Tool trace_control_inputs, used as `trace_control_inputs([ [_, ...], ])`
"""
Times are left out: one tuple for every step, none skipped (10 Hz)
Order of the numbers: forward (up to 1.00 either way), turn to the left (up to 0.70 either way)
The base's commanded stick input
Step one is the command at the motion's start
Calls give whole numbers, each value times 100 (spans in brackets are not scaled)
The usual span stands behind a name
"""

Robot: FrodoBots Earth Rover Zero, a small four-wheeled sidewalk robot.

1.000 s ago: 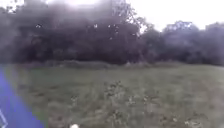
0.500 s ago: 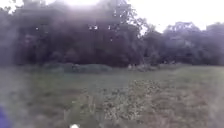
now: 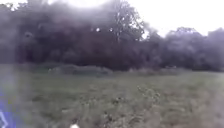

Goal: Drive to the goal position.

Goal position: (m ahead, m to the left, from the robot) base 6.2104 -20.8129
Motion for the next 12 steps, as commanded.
trace_control_inputs([
  [31,0],
  [0,0],
  [0,0],
  [0,0],
  [70,0],
  [70,0],
  [70,0],
  [70,0],
  [70,0],
  [70,0],
  [70,0],
  [70,0],
])
